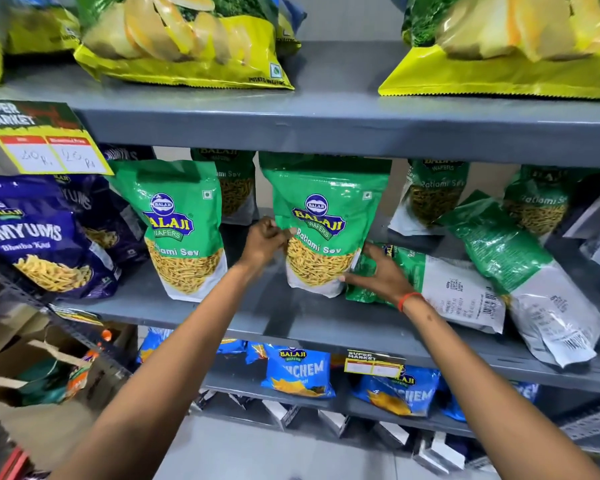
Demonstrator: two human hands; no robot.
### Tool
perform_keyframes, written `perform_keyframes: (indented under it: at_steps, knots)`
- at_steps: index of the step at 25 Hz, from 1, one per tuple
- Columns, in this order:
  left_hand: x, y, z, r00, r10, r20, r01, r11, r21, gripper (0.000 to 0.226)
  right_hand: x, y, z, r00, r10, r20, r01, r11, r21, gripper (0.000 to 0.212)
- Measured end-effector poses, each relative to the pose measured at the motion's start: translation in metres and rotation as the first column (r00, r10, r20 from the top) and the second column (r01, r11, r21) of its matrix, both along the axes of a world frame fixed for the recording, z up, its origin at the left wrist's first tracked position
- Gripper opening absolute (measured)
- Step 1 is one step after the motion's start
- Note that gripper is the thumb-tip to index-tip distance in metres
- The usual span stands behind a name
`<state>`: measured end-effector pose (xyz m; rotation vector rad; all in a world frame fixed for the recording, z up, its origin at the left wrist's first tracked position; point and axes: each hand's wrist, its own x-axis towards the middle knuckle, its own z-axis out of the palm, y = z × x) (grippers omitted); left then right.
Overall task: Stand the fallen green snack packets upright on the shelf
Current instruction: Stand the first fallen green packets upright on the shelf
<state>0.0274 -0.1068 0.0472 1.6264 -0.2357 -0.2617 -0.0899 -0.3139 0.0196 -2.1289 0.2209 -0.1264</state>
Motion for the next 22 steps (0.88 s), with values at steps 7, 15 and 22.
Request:
perform_keyframes:
  at_steps: [7,15,22]
  knots:
    - [-0.009,0.012,-0.033,0.955,-0.283,-0.084,0.295,0.923,0.247,0.089,0.015,0.014,-0.009,0.996,-0.074,-0.055,0.053,0.947,-0.315,0.069]
    - [-0.037,0.034,-0.056,0.972,-0.226,0.066,0.198,0.935,0.295,0.088,-0.007,0.028,-0.016,0.999,-0.023,-0.036,0.011,0.951,-0.308,0.073]
    - [-0.074,0.018,-0.048,0.968,-0.058,0.243,-0.006,0.968,0.252,0.099,-0.026,0.018,-0.010,1.000,-0.013,0.006,0.015,0.957,-0.291,0.065]
